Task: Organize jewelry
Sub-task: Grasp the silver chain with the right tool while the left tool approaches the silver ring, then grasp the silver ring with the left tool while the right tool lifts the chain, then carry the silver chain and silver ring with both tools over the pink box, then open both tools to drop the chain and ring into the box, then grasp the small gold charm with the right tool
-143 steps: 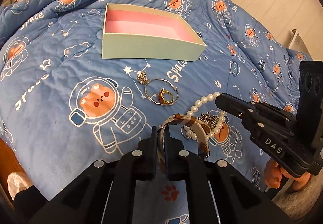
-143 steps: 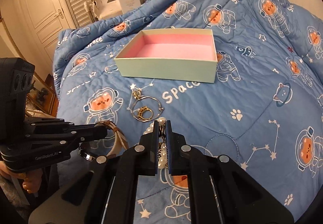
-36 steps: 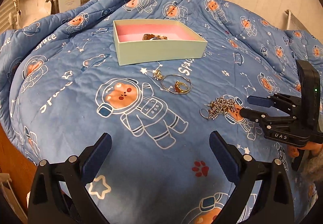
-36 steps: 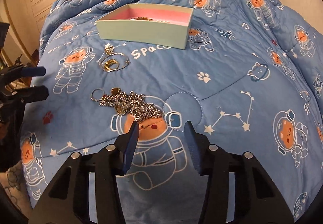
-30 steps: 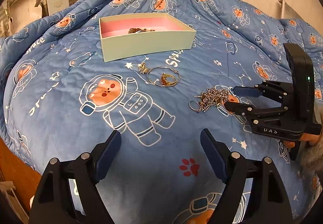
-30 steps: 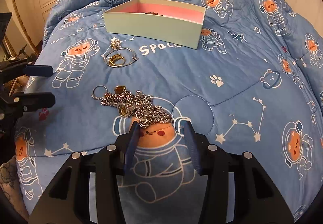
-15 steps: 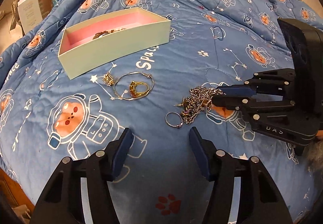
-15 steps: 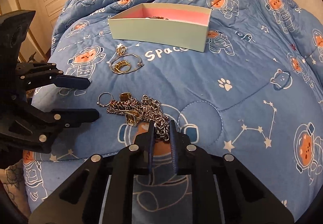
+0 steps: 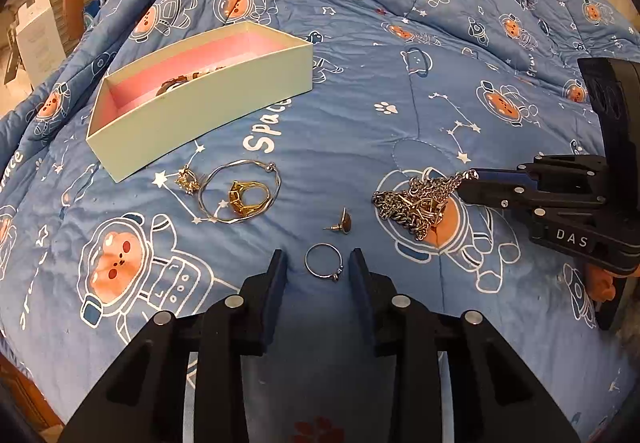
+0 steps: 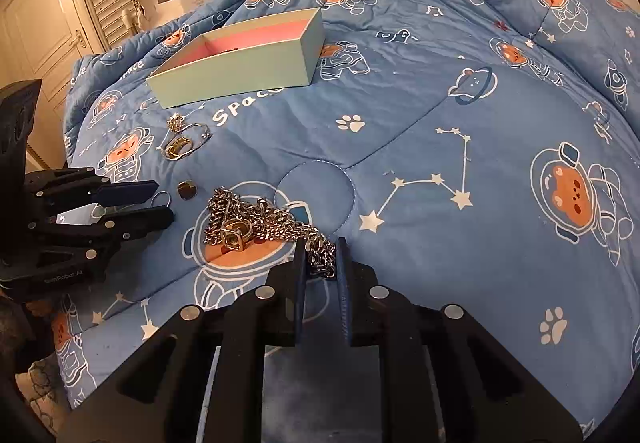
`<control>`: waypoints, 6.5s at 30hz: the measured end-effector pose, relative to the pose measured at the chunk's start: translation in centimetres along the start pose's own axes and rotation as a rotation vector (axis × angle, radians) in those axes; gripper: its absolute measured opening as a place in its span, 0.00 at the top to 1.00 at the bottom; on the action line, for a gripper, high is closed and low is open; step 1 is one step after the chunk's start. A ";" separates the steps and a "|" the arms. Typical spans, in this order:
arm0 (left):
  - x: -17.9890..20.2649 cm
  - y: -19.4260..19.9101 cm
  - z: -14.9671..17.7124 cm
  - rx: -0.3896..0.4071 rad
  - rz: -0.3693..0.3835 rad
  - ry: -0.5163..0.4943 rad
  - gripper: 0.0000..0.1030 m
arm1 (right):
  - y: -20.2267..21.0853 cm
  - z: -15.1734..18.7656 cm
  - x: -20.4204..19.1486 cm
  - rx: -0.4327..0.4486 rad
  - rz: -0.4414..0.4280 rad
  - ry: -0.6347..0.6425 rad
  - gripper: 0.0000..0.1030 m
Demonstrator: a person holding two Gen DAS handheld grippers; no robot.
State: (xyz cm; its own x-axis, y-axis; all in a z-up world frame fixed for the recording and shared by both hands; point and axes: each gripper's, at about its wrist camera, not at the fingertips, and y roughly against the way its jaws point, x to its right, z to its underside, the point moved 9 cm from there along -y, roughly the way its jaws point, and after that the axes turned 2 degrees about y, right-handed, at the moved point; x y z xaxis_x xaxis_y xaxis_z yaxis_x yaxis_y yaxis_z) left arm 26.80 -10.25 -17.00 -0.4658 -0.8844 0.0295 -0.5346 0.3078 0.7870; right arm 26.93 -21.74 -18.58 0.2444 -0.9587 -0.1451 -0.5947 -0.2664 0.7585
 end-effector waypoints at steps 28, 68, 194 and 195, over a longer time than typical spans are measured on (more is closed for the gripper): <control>-3.3 8.1 -1.6 0.136 -0.025 0.122 0.82 | 7.2 -7.2 -6.8 0.150 -0.092 0.153 0.87; -8.6 13.1 -9.5 0.241 -0.017 0.094 0.82 | 16.9 -25.2 -13.4 0.419 -0.140 0.335 0.88; -6.4 0.8 -0.2 0.039 -0.138 0.219 0.37 | -1.3 -0.7 -4.8 -0.007 -0.018 -0.016 0.75; -6.4 0.6 -0.4 0.035 -0.141 0.215 0.37 | -1.3 -0.7 -4.7 -0.005 -0.020 -0.019 0.75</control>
State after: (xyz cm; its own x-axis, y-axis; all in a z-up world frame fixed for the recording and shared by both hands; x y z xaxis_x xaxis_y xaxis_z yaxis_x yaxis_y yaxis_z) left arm 29.69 -4.56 -16.49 -0.2266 -0.9725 0.0540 -0.6097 0.1849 0.7707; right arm 27.03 -16.79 -18.42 0.2417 -0.9550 -0.1722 -0.5858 -0.2850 0.7587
